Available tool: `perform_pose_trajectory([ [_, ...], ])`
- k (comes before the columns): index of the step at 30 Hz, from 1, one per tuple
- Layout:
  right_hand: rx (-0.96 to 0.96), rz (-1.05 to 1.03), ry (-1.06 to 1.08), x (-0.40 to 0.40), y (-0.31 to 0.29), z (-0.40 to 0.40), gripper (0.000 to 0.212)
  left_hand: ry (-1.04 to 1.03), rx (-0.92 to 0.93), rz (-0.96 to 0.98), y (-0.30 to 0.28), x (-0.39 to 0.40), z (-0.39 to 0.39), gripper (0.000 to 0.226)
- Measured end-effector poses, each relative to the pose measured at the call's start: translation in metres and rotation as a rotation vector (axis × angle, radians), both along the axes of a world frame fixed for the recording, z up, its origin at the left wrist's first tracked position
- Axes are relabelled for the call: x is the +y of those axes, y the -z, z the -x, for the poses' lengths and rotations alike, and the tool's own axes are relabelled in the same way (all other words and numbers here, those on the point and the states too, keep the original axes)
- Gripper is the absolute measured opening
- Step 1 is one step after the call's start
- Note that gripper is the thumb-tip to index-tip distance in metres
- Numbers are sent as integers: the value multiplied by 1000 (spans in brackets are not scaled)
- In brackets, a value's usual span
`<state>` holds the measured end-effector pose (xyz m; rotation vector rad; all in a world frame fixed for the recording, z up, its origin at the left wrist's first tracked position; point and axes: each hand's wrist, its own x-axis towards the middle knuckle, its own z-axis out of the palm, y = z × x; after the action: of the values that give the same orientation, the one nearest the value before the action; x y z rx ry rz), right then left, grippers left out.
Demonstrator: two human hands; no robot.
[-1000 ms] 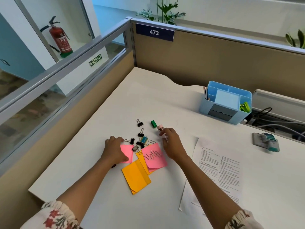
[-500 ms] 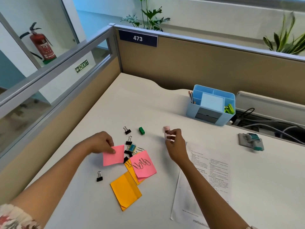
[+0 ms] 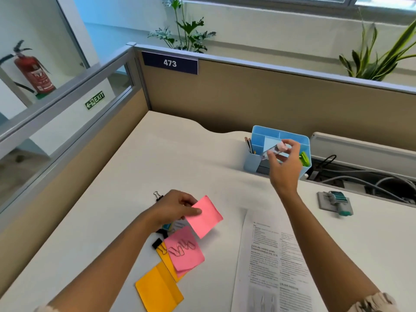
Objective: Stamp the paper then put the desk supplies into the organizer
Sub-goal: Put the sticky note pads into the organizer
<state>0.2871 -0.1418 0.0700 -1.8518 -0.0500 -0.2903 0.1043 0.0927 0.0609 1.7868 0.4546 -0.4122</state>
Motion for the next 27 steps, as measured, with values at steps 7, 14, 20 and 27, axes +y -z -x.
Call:
perform_pose_trajectory([
  [7, -169, 161, -22, 12, -5, -54, 24, -156, -16, 163, 10, -18, -24, 13],
  [14, -113, 563, -130, 23, 20, -85, 14, -328, -49, 355, 18, -22, -43, 23],
  [20, -44, 721, -180, 22, 27, -98, 21, -367, -49, 415, 26, -26, -46, 23],
  [27, -39, 808, -236, 24, 27, -106, 27, -399, -49, 435, 33, -32, -43, 20],
])
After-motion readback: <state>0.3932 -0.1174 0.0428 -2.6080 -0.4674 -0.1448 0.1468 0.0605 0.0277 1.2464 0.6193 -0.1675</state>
